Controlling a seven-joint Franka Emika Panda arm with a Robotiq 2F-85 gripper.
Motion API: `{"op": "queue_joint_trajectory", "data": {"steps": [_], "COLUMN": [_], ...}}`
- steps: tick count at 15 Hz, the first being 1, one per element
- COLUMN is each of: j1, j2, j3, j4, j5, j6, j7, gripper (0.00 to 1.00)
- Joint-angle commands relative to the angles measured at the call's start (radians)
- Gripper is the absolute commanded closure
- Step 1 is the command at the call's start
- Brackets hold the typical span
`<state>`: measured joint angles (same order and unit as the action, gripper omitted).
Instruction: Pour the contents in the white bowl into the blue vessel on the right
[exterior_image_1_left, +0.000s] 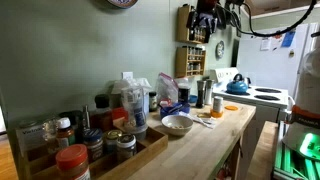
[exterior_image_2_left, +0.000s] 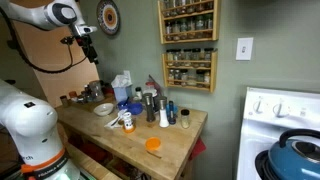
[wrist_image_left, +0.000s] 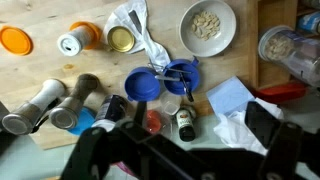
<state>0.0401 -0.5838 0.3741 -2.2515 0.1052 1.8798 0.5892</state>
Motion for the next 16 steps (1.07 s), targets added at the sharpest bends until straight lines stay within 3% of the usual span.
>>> {"op": "queue_joint_trajectory", "data": {"steps": [1,6,11,14,16], "j1": [0.021,0.066,0.116,0.097,0.112], "j2": [0.005,0.04,0.111,0.189,0.169], "j3": [-0.016,-0.008,-0.013,-0.03,-0.035], "j4": [0.002,-0.071,-0.232,-0.307,-0.284], "j5": [-0.012,0.075,0.158,0.153,0.119], "j6": [-0.001,0.021,0.217,0.279,0.255], "j7": [0.01,0.041,0.018,0.045,0.031], "gripper": [0.0,0.0,0.0,0.0,0.0]}}
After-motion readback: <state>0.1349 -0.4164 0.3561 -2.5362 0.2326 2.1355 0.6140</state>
